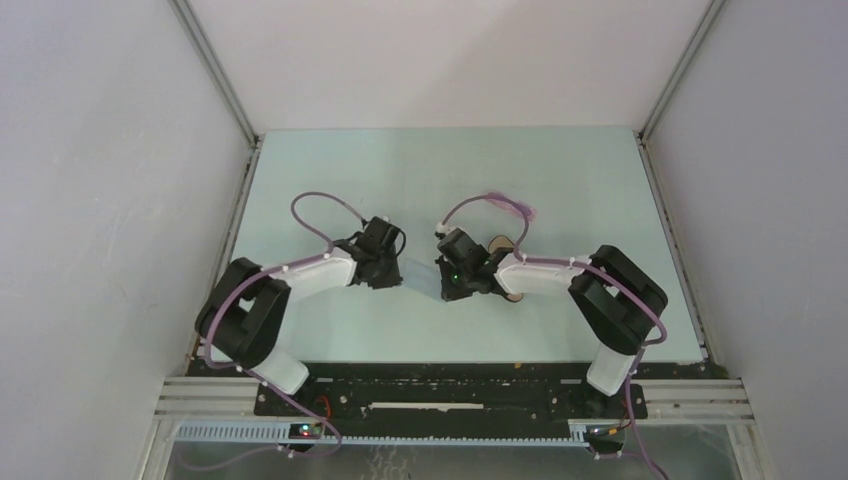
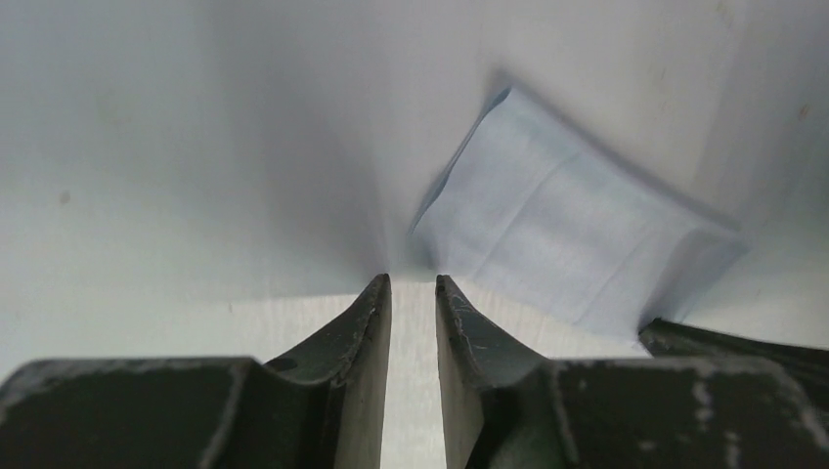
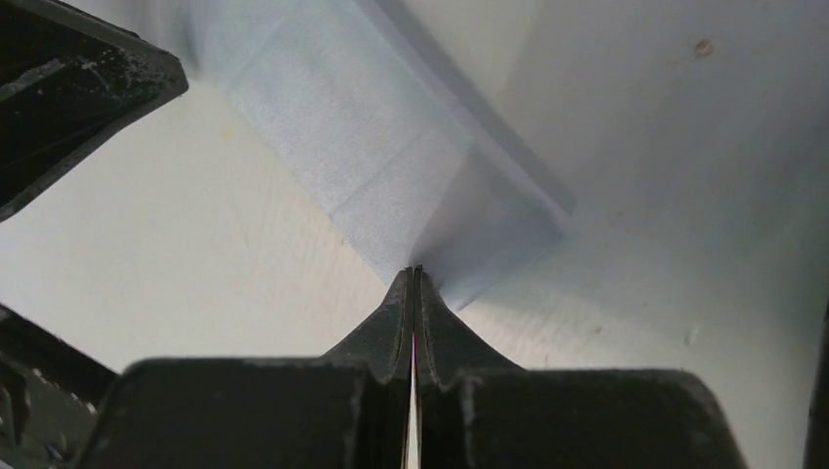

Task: Organize the sunglasses
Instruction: Adjust the glasses cleaning cloth at the center of the board.

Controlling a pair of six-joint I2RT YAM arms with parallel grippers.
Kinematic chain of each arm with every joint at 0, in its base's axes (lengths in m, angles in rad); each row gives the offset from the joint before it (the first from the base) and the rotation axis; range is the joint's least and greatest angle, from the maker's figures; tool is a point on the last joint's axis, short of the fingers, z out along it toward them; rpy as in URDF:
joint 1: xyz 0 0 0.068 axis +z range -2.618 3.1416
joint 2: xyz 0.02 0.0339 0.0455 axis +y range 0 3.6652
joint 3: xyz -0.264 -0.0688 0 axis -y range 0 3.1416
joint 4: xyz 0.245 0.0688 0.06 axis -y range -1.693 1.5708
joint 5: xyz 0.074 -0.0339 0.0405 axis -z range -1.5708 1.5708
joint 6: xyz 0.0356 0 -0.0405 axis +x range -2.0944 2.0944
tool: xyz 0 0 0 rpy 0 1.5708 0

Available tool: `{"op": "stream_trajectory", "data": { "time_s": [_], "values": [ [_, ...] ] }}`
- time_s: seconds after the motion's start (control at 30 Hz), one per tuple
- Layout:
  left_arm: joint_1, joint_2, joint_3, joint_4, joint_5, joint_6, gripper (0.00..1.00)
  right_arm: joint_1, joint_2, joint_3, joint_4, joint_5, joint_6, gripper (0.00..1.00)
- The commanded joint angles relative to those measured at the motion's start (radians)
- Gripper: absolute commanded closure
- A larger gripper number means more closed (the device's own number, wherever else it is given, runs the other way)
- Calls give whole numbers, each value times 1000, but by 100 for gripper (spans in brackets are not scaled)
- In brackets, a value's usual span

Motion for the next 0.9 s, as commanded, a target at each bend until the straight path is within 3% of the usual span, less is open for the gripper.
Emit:
{"op": "stream_trajectory", "data": {
  "time_s": [0.0,0.27,0.63,0.87],
  "values": [
    [-34,-110,-74,-102,-16,-16,71,24,-70,-6,-93,-28,-112,100],
    [-36,-231,-9,-165,-49,14,65,-41,-220,-8,-114,-14,-95,100],
    [-12,78,309,-125,-2,104,66,-267,-408,-84,-110,52,-31,100],
    [-14,196,298,-64,-30,72,67,-303,-459,-154,-113,43,-17,100]
  ]
}}
